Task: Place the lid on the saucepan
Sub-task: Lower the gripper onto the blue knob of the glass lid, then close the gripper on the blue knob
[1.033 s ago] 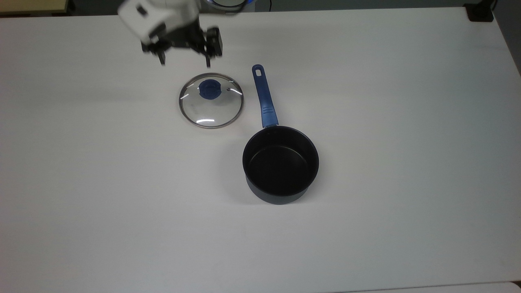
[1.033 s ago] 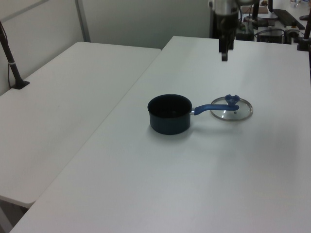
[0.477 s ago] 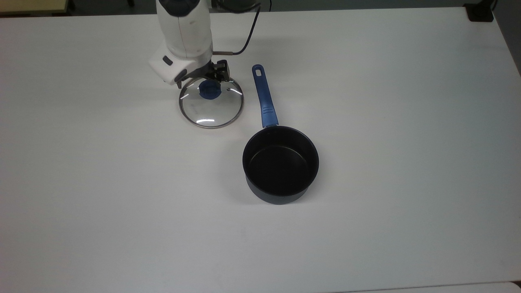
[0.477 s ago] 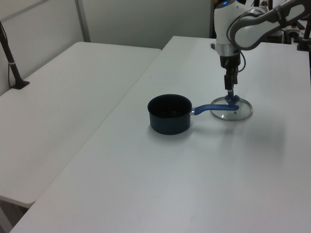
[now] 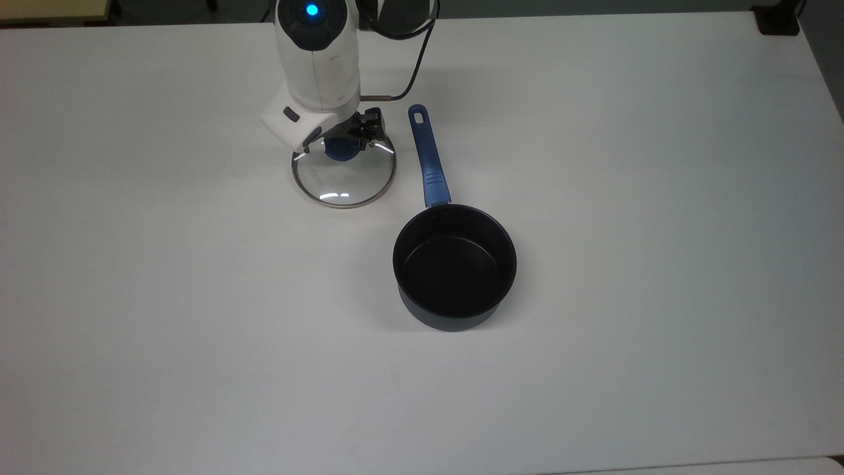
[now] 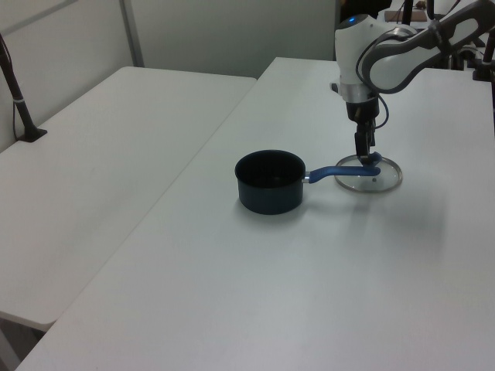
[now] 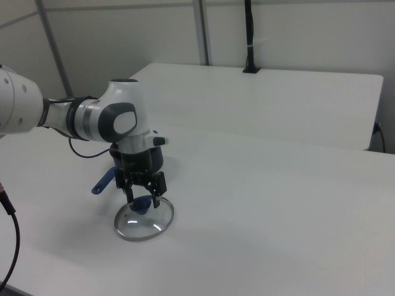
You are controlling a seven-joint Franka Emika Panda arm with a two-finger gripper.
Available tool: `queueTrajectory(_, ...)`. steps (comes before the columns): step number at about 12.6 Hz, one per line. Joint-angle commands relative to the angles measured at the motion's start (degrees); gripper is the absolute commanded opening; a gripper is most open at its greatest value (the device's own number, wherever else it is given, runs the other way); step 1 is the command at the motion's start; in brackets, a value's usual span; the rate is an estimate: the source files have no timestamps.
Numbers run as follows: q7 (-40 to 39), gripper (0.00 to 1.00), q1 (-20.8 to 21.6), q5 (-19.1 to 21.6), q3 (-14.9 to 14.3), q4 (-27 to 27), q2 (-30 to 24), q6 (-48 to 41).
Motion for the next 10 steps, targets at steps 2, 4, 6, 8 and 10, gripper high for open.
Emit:
queueTrajectory(2,-0.48,0.93,1.64,-0.66,-0.49,-1.29,0.24,2.16)
queueTrajectory(4,-0.48,0.81,1.64,-0.66,-0.49,-1.20,0.33,2.16)
queueTrajectory(6,-0.48,0.59,1.82,-0.66,-0.49,-0.94,0.51,2.16)
queueTrajectory(8,-0.65,0.49,1.64,-0.66,-0.58,-0.50,-0.02,1.38)
queueTrajectory(10,-0.83,0.47,1.03,-0.57,-1.11,3.69,-0.98,-3.34)
